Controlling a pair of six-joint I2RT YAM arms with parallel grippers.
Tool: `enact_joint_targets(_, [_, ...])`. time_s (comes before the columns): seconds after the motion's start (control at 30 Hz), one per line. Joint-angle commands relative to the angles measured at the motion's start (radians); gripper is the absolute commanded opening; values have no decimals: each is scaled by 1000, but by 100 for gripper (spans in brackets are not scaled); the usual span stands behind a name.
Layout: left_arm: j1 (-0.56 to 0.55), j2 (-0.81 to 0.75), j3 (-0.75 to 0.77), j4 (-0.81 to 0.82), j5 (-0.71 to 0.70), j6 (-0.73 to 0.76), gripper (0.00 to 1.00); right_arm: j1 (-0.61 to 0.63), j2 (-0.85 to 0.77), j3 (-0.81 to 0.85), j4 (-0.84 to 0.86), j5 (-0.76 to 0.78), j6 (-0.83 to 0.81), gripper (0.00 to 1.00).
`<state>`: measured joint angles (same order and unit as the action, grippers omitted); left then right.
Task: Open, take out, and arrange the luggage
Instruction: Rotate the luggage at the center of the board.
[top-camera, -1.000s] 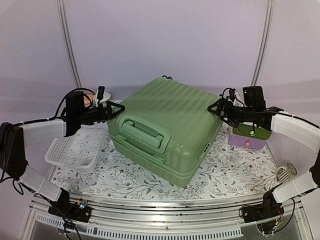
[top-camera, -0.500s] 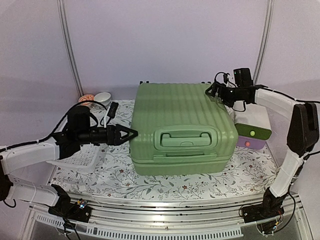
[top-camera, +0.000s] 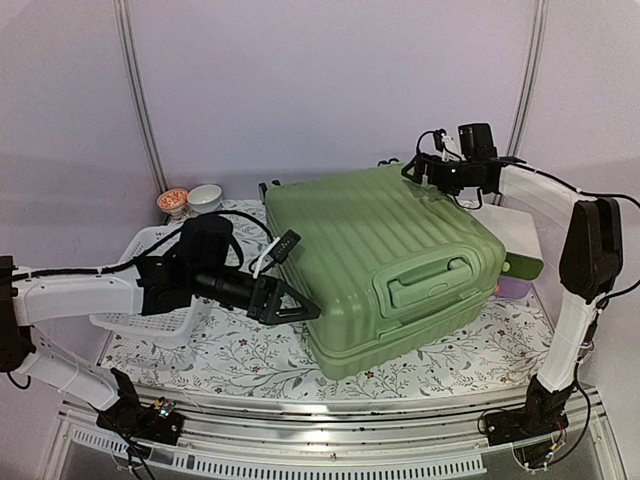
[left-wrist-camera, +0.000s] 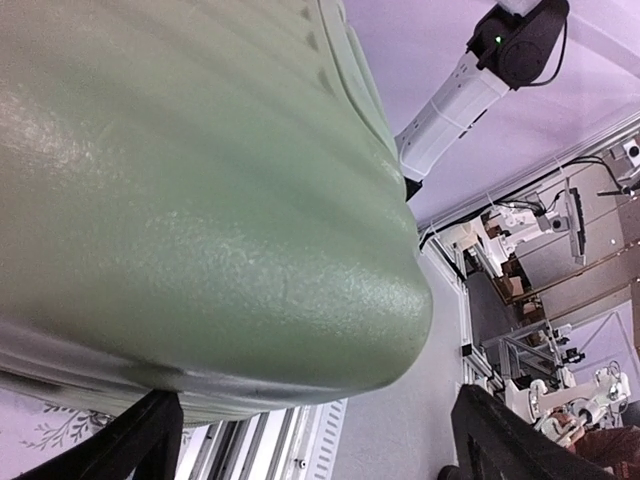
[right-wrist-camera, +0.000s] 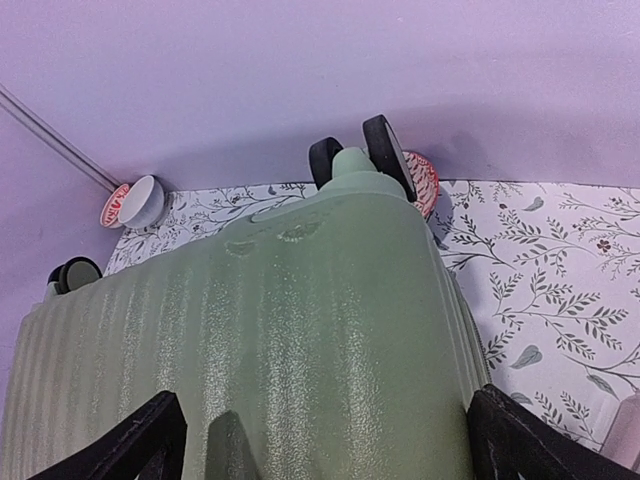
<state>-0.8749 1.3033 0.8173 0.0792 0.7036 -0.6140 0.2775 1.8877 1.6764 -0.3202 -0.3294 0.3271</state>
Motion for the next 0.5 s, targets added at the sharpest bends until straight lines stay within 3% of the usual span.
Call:
enact_joint_targets(0.0, [-30,-74,69,24,-117,84,97,139,-9,-18,-198,-129,-10,99])
enact_joint_targets(0.3, [-27,-277,63,-271,-519,184,98,139,-274,-122,-301,333,11,99])
enact_joint_targets(0.47, [-28,-374,10,-235,-528,174,98,138,-471,-298,-347,500,46,99])
